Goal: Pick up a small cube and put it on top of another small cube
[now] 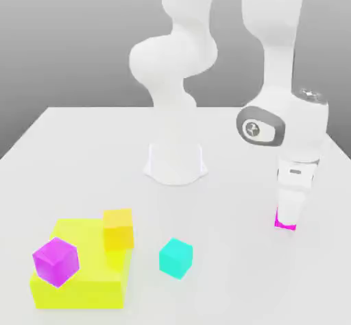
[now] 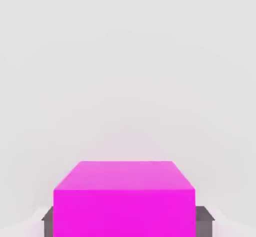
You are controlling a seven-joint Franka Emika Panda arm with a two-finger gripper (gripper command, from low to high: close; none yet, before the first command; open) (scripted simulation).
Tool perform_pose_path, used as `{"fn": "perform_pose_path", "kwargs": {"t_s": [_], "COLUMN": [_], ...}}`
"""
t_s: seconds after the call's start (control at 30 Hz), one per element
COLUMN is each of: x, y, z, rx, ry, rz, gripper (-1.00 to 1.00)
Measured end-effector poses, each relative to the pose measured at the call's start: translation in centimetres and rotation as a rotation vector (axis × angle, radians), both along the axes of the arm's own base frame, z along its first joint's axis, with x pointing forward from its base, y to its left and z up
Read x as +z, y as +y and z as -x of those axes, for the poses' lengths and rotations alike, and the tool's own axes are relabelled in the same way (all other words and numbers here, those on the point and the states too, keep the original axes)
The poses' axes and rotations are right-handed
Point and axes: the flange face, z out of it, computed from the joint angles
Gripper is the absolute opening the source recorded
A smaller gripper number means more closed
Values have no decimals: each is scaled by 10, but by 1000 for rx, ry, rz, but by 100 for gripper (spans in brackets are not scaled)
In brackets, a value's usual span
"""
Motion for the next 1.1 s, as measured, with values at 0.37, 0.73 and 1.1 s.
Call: {"fn": "perform_pose_path", "kwargs": {"t_s": [0.37, 0.73, 1.1], "x": [65, 115, 167], "y": [-2, -121, -287], "z": [-5, -114, -153], "rx": [1, -265, -526], "ry": [0, 4, 2], "rz": [1, -7, -5], "gripper": [-100, -100, -100]}}
